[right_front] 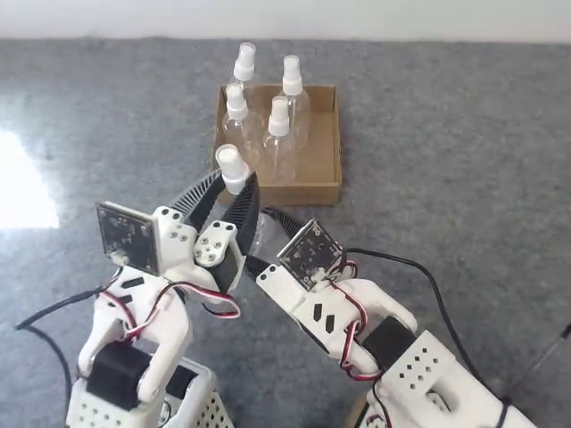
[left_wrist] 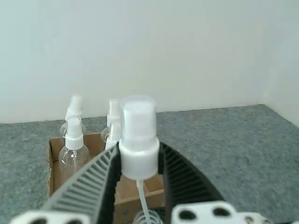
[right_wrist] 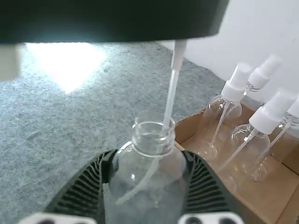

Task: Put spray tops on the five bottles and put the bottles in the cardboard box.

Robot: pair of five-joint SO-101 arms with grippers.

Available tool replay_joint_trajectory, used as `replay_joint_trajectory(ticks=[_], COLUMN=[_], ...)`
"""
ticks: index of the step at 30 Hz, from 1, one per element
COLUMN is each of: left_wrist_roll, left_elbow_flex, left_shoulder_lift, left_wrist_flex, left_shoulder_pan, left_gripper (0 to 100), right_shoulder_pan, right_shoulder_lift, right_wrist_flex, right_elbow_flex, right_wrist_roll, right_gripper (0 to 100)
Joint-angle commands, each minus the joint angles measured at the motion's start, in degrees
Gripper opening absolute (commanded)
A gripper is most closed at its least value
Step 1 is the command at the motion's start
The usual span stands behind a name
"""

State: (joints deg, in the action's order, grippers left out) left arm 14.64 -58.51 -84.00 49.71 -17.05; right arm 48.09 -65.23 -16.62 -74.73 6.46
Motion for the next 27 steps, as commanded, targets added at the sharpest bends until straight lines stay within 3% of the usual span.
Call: replay_joint_trajectory(ticks=[1,8,14,23,27], left_wrist_roll=[-0.5,-3.2,-3.3,-3.3,-3.3], left_elbow_flex=[0.2,0.2,0.6,3.5,4.6], left_shoulder_lift=[0.2,0.1,-0.3,-0.3,-0.4], left_wrist_flex=[1.7,2.8,4.8,9.5,9.7], left_shoulder_pan=[-0.4,-0.4,-0.4,-3.6,-1.2], left_gripper=[9,12,21,22,22], right_shoulder_pan=[-0.3,-0.3,-0.4,-3.2,-3.6], right_shoulder_lift=[-2.5,-2.5,-2.6,-2.6,-5.2], right_wrist_flex=[-0.2,-0.1,0.0,0.3,-0.2], right_elbow_flex=[0.2,0.1,0.1,0.2,0.0], right_wrist_roll=[3.7,3.8,3.8,3.6,3.6], right_gripper=[1.4,1.3,1.3,1.3,1.3])
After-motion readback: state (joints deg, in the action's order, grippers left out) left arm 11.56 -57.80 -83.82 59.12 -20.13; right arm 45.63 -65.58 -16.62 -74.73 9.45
